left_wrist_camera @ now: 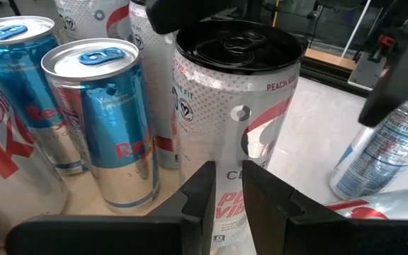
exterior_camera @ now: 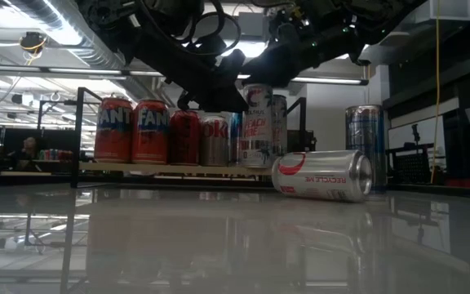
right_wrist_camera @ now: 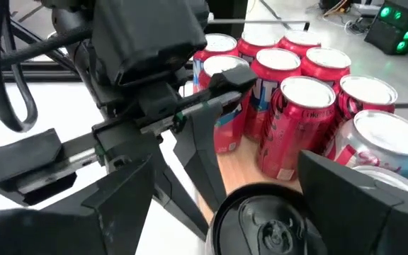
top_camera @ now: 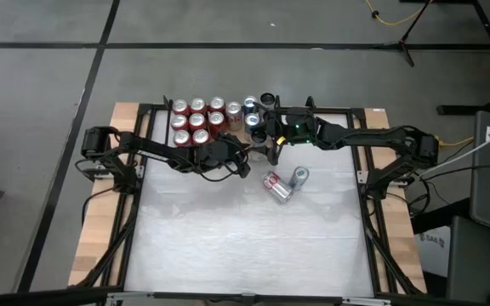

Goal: Place canned beverage on shelf
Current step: Put the white pink soda can on the shelf aligned with the other white pink soda cans

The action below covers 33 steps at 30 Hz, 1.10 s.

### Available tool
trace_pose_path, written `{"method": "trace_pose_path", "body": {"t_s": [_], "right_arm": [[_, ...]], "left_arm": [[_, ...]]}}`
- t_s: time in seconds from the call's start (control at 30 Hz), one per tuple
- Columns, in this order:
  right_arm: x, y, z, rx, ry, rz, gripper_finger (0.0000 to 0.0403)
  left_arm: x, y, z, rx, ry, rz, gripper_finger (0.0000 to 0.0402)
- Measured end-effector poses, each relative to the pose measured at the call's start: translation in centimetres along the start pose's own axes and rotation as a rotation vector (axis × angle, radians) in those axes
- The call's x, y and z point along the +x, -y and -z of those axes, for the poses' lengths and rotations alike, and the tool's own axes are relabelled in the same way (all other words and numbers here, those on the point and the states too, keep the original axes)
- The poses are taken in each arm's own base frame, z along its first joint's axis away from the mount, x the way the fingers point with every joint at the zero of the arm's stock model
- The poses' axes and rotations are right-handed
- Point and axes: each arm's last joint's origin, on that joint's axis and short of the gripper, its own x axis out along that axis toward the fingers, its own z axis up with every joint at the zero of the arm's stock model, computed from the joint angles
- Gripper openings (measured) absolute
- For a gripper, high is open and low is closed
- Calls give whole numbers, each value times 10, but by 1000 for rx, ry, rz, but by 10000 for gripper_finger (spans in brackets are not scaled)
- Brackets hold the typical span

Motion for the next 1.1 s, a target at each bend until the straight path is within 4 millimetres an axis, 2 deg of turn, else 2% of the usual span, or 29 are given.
{"method": "trace_pose_path", "body": {"t_s": [0.4,0.77,1.1], "right_arm": [[-3,0,-11,-25,93,-5,331],[-24,-3,-27,-39,143,1,331],[-24,-6,-21,-20,77,-72,331]], "left_arm": [[0,0,0,1,-2,4,64],[-1,3,2,10,-32,83,64],[-3,7,3,15,-35,86,64]]}}
